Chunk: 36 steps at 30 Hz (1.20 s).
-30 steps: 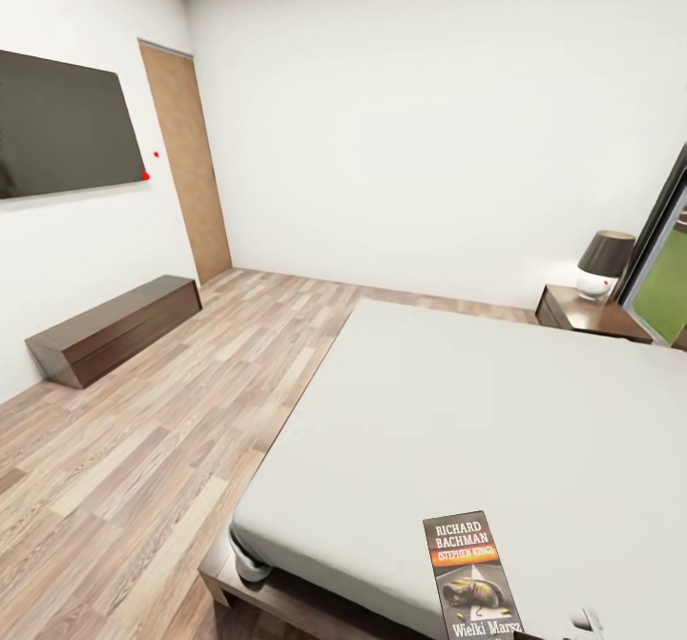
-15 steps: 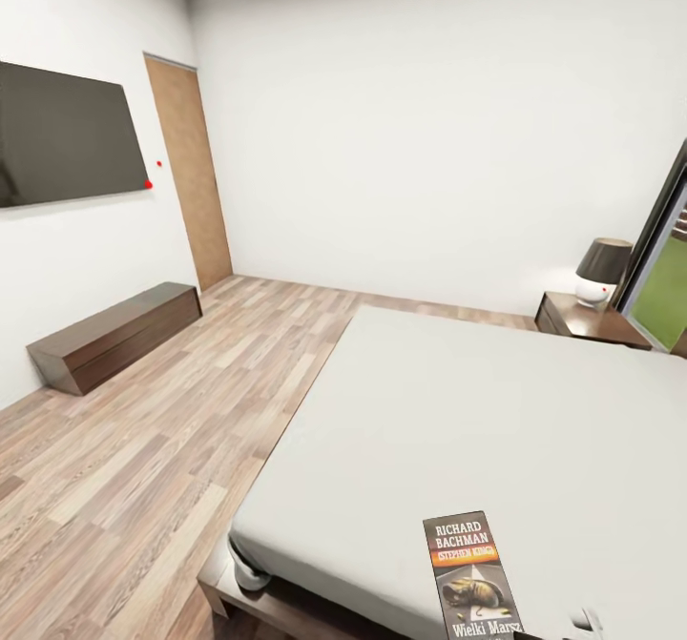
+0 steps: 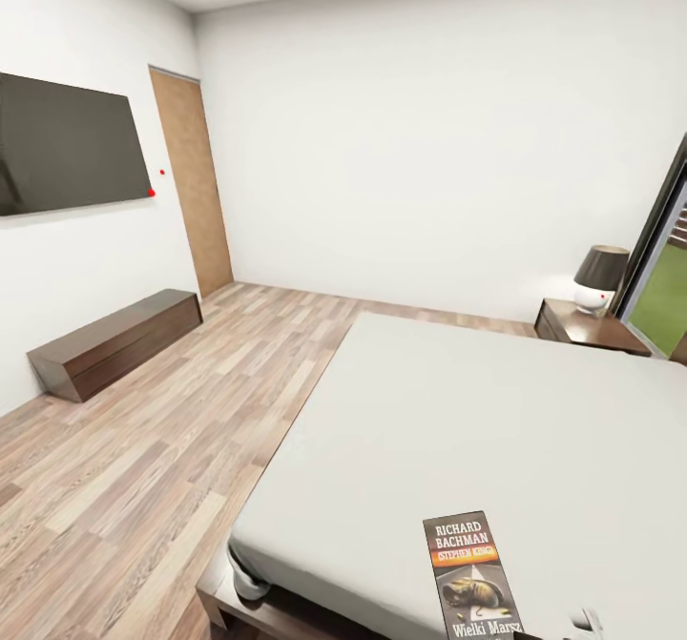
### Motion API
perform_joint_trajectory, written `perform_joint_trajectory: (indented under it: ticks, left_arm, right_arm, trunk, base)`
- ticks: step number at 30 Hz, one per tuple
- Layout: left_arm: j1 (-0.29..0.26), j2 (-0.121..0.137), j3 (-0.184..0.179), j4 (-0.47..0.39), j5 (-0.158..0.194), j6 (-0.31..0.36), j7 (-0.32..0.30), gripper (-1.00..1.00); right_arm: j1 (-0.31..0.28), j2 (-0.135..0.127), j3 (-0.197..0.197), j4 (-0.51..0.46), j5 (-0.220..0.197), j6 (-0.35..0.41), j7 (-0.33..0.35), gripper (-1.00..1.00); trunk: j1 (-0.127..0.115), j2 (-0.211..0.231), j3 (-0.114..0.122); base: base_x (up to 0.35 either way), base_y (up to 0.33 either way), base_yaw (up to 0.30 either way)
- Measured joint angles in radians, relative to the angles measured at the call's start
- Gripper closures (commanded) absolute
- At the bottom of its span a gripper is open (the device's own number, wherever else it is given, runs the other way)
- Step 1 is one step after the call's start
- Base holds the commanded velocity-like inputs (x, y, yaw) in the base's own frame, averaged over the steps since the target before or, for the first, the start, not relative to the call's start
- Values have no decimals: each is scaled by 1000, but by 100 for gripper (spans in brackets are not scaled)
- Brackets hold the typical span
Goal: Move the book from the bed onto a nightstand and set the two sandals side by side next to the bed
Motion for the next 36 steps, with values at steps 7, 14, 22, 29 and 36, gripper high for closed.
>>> perform_joint_trajectory:
  ticks: [7,14,22,29,36]
  left_arm:
    - [0,0,0,0,0,0,0,-100]
    - [0,-1,0,0,0,0,0,-100]
    - [0,-1,0,0,0,0,0,-100]
    - [0,-2,-1,0,0,0,0,-100]
    - [0,-1,0,0,0,1,0,-100]
  right_arm:
    - [0,0,0,0,0,0,0,100]
    - [0,0,0,0,0,0,0,100]
    - [0,0,0,-1,0,0,0,100]
    - [0,0,1,-1,0,0,2,100]
    - [0,0,1,-1,1,0,9,100]
  trunk:
    - [0,0,11]
    - [0,0,23]
    - [0,0,36]
    - [0,0,43]
    - [0,0,44]
  base:
    - [0,0,0]
    - [0,0,0]
    - [0,0,76]
    - [0,0,74]
    - [0,0,98]
